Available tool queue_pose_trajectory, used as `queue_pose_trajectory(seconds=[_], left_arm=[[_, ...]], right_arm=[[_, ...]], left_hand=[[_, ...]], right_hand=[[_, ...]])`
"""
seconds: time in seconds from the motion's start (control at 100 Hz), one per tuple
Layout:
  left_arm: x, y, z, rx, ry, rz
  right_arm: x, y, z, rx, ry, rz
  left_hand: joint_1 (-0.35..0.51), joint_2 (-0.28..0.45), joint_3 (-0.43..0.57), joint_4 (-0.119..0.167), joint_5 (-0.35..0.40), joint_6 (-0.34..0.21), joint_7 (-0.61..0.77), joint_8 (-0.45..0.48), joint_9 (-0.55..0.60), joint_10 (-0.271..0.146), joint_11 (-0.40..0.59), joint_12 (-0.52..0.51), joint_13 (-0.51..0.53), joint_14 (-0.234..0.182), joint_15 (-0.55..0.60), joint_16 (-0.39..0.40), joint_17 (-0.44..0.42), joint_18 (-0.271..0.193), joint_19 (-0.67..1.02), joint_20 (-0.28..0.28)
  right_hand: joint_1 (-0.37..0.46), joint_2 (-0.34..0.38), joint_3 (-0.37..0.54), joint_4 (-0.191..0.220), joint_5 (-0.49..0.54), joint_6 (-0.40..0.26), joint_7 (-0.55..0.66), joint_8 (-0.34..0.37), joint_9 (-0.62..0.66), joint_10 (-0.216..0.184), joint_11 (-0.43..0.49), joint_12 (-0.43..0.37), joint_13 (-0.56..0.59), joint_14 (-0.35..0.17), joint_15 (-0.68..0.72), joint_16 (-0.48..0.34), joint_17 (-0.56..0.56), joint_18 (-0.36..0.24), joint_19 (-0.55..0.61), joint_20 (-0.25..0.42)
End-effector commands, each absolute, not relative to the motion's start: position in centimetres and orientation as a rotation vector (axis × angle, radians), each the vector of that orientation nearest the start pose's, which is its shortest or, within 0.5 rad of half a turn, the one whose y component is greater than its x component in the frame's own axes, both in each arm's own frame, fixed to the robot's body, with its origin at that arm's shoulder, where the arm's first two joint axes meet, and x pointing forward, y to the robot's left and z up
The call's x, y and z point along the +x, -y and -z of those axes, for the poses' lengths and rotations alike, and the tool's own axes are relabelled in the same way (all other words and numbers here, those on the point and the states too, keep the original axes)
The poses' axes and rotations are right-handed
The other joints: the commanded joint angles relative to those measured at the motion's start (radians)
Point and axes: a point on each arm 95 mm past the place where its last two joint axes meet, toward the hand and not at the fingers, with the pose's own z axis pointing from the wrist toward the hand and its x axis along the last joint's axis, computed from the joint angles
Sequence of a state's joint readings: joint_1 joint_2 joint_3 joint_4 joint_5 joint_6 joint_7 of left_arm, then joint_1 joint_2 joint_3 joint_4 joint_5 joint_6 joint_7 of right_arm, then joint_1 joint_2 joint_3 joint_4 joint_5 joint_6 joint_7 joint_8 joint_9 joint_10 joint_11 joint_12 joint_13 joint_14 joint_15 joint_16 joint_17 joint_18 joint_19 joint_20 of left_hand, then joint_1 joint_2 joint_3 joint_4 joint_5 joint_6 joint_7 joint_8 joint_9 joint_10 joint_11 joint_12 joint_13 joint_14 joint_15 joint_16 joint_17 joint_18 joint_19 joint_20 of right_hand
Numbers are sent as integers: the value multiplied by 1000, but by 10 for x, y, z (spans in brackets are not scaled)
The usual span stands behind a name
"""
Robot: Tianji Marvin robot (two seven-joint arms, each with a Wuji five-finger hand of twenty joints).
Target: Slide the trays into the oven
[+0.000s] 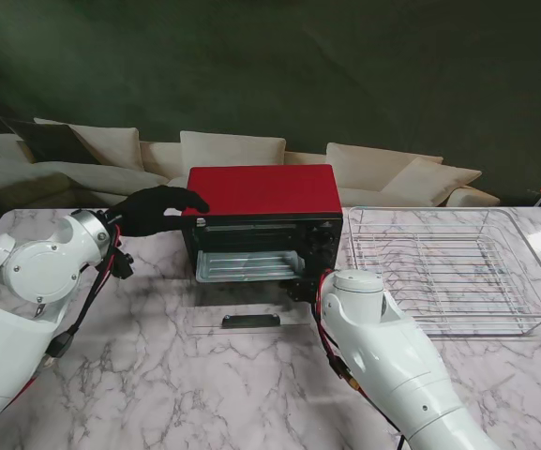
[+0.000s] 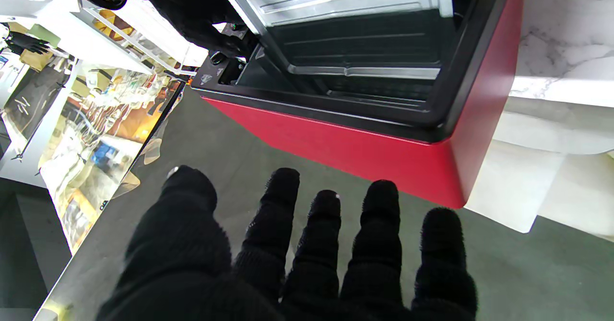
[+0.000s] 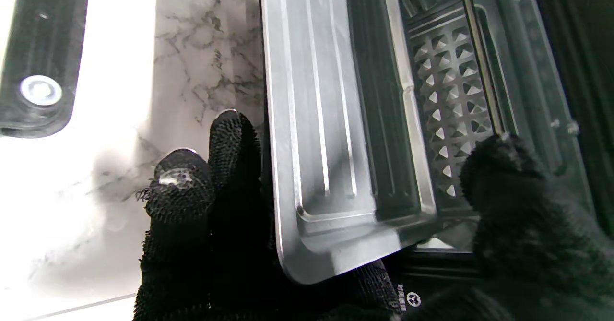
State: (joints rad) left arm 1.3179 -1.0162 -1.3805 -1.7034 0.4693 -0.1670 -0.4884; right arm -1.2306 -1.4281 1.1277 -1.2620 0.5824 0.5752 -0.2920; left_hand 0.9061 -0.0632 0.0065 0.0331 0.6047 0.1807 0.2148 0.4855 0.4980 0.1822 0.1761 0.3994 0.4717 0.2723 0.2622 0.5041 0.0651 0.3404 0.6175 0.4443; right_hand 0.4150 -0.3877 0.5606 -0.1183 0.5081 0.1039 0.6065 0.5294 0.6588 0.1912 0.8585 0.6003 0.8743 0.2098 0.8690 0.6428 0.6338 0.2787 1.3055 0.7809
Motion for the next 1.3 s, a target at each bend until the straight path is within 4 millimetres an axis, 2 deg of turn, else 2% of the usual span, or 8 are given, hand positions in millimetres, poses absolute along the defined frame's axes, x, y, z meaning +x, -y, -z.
queue_pose_trajectory(seconds=[0.0, 0.07, 0.23, 0.47, 0.52, 0.74, 0.92, 1.29], left_arm=[[457, -31, 177, -1349, -1628, 1820], [457, -31, 177, -1349, -1628, 1820], [456, -31, 176, -1346, -1625, 1823], [456, -31, 176, -1347, -1626, 1822], [456, -31, 176, -1347, -1625, 1823], [456, -32, 176, -1343, -1623, 1826], [456, -32, 176, -1343, -1621, 1827], [455, -32, 176, -1342, -1616, 1831]], right_arm=[[465, -73, 384, -2774, 67, 1194], [465, -72, 383, -2767, 65, 1186], [464, -68, 385, -2772, 92, 1168], [463, -64, 386, -2780, 115, 1163], [463, -61, 385, -2778, 118, 1152], [456, -56, 377, -2778, 129, 1148], [448, -52, 370, -2750, 125, 1174], [432, -50, 352, -2694, 145, 1223]], left_hand=[[19, 35, -24, -10, 21, -17, 7, 8, -5, -9, -3, -6, -8, -9, -8, -2, -13, -15, -20, 7], [18, 34, -24, -10, 20, -15, 7, 8, -5, -8, -3, -6, -9, -7, -8, -2, -13, -15, -20, 7], [18, 35, -24, -10, 22, -17, 8, 8, -5, -8, -3, -6, -8, -8, -8, -2, -12, -14, -20, 7], [18, 33, -24, -10, 22, -16, 7, 8, -6, -7, -3, -6, -9, -7, -8, -2, -13, -15, -20, 6], [19, 34, -23, -10, 21, -16, 7, 8, -6, -7, -4, -6, -10, -8, -9, -2, -13, -15, -21, 6], [18, 34, -24, -10, 22, -16, 8, 8, -6, -7, -4, -6, -9, -7, -8, -2, -13, -14, -21, 6], [19, 34, -24, -10, 22, -16, 7, 8, -6, -8, -4, -6, -9, -7, -9, -2, -13, -14, -22, 5], [19, 32, -24, -10, 23, -15, 8, 8, -5, -7, -3, -6, -8, -7, -8, -2, -12, -14, -21, 6]], right_hand=[[-9, 12, -28, 10, -73, -21, -17, 4, -21, 2, -26, -14, -25, 14, -29, -21, -134, 197, -34, -22], [20, 25, -49, 15, -76, -19, -26, 1, -25, 4, -33, -26, -27, 16, -47, -24, -140, 201, -43, -34], [-7, 29, -73, 17, -118, -16, -84, -30, -91, -4, -106, -78, -95, 13, -116, -44, -171, 196, -62, -51], [-19, 43, -108, 19, -138, -17, -103, -38, -168, -17, -124, -91, -175, -1, -150, -48, -226, 191, -82, -56], [-14, 59, -145, 26, -152, -21, -115, -38, -204, -22, -133, -102, -212, -9, -167, -47, -269, 204, -111, -62], [4, 95, -210, 35, -197, -10, -183, -69, -267, -25, -228, -179, -295, 3, -373, -150, -353, 231, -241, -148], [20, 100, -226, 39, -195, 6, -200, -79, -276, -18, -249, -209, -288, 19, -424, -177, -353, 226, -258, -171], [57, 135, -274, 48, -239, 49, -269, -114, -368, -2, -310, -292, -352, 23, -585, -272, -409, 209, -336, -281]])
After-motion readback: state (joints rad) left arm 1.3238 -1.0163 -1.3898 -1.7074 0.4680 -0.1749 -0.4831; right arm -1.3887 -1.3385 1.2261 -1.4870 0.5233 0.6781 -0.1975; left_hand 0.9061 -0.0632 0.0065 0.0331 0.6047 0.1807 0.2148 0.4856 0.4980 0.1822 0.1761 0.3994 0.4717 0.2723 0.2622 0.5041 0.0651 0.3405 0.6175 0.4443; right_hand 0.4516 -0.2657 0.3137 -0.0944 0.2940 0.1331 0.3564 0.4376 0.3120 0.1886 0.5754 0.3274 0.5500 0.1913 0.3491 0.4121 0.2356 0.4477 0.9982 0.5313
